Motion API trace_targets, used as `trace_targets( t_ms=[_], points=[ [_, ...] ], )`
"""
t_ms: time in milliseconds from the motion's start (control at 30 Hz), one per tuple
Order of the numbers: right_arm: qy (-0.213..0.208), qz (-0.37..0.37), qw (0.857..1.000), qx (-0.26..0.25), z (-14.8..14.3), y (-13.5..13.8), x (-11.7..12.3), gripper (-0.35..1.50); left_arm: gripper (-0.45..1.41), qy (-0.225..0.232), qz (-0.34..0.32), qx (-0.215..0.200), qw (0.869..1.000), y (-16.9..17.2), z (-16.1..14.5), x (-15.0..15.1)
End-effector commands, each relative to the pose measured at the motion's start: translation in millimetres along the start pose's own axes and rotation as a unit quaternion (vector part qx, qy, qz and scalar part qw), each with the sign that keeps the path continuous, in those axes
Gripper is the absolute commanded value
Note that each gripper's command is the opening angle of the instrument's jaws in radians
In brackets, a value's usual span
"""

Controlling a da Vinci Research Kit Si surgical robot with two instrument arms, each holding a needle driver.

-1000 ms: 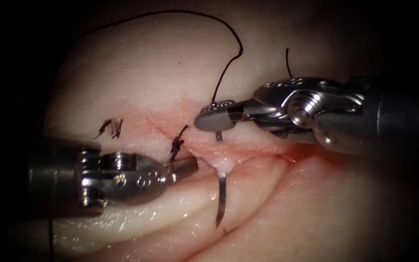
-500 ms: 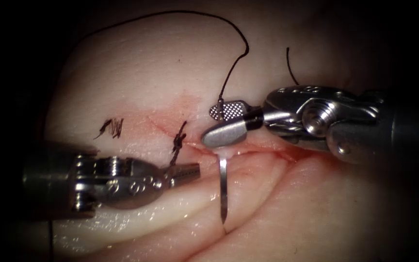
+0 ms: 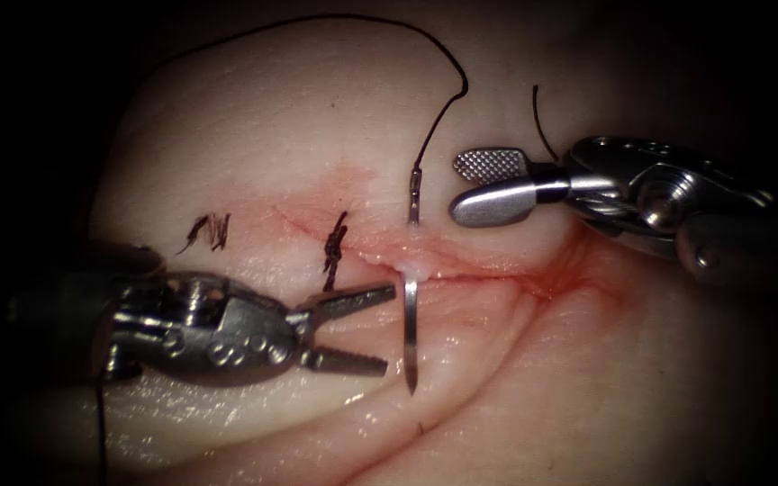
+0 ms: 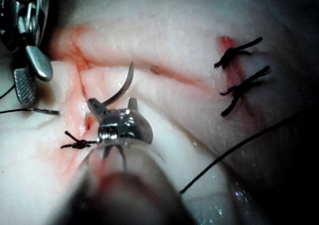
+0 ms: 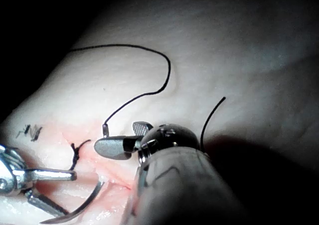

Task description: Wound Closure

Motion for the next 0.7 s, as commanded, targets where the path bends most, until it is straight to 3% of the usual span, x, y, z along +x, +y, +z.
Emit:
trace_targets(
  t_ms=[33,600,700],
  points=[
    [0.002,-0.001,1.000,0.001,0.8,0.4,0.1,1.21,0.54,-0.003,0.003,0.004,1.000,0.0,1.1,-0.2],
    [0.013,-0.007,1.000,0.003,1.3,0.3,-0.8,1.15,0.49,-0.010,0.029,0.010,0.999,0.9,4.4,-0.5],
    [0.013,-0.008,1.000,0.004,1.3,0.2,-1.1,1.13,0.39,-0.009,0.029,0.009,1.000,0.7,4.4,-0.6]
  ],
)
